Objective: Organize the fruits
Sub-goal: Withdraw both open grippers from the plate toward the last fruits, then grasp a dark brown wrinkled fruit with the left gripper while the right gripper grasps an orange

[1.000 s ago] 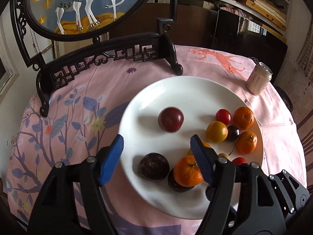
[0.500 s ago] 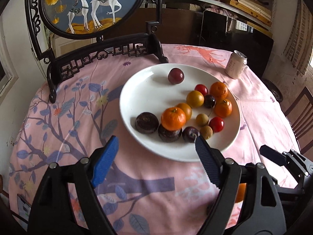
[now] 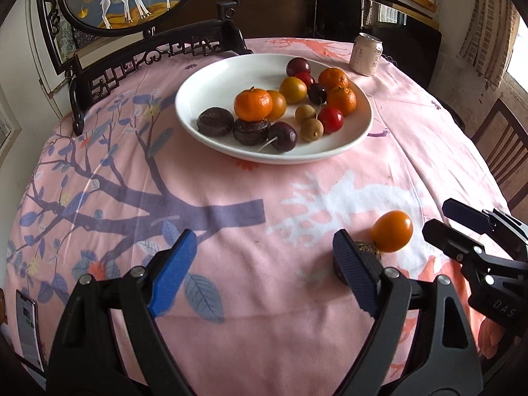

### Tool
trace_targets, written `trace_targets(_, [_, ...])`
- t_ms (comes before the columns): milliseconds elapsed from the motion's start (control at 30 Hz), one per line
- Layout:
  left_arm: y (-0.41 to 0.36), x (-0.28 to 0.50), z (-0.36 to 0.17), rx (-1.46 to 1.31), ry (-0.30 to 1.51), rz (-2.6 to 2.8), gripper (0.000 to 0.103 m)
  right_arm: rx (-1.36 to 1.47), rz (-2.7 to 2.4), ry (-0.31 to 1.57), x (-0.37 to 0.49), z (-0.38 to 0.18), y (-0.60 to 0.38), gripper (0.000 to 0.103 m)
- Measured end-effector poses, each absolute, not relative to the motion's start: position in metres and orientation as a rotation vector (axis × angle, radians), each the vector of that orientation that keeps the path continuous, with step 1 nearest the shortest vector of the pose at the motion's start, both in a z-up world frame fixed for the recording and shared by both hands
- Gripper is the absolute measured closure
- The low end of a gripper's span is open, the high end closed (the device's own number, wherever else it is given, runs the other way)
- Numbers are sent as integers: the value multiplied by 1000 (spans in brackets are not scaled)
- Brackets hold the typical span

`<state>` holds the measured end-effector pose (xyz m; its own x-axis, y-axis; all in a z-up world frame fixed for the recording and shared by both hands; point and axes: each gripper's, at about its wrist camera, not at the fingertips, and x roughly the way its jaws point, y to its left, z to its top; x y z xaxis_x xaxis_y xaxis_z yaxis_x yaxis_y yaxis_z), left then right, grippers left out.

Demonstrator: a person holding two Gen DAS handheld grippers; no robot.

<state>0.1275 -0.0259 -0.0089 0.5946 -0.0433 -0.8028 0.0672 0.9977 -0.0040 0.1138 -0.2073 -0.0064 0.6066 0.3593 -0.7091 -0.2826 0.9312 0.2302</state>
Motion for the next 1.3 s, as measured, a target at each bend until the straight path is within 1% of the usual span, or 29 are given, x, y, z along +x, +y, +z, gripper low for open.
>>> trace_targets(333, [-46,110,-23,70,963,-106,17,84,385,810,108,-11,-210,51])
trace_targets(500, [-57,108,-27,74,973,-124,17,73,360,848,112,-19,-214,51])
trace_targets(800, [-69,114,-37,76,1003,-161,16,84,331,876,114,-22,-221,51])
trace_targets(1033, [-79,128,-48,106,1020,-175,18,77,332,862,111,-19,-221,51])
trace_targets(1067, [-80,129,-48,113,1015,-174,19,77,332,861,111,-18,-221,51])
trace_targets(1133, [-82,129,-47,115,1000,-184,26,77,331,862,111,-18,-221,51])
trace_targets(1167, [-83,129,-47,118,990,-192,35,76,330,863,111,-19,-221,51])
trace_targets(1200, [-83,128,-46,123,981,-198,40,74,328,866,111,-19,-221,51])
trace_targets(1233, [-84,127,-45,126,975,-206,49,71,327,866,111,-19,-221,51])
trace_targets(1267, [-83,126,-44,126,973,-212,55,68,328,866,111,-19,-220,51])
trace_targets(1300, [-82,125,-44,122,974,-216,57,65,329,865,110,-19,-220,51])
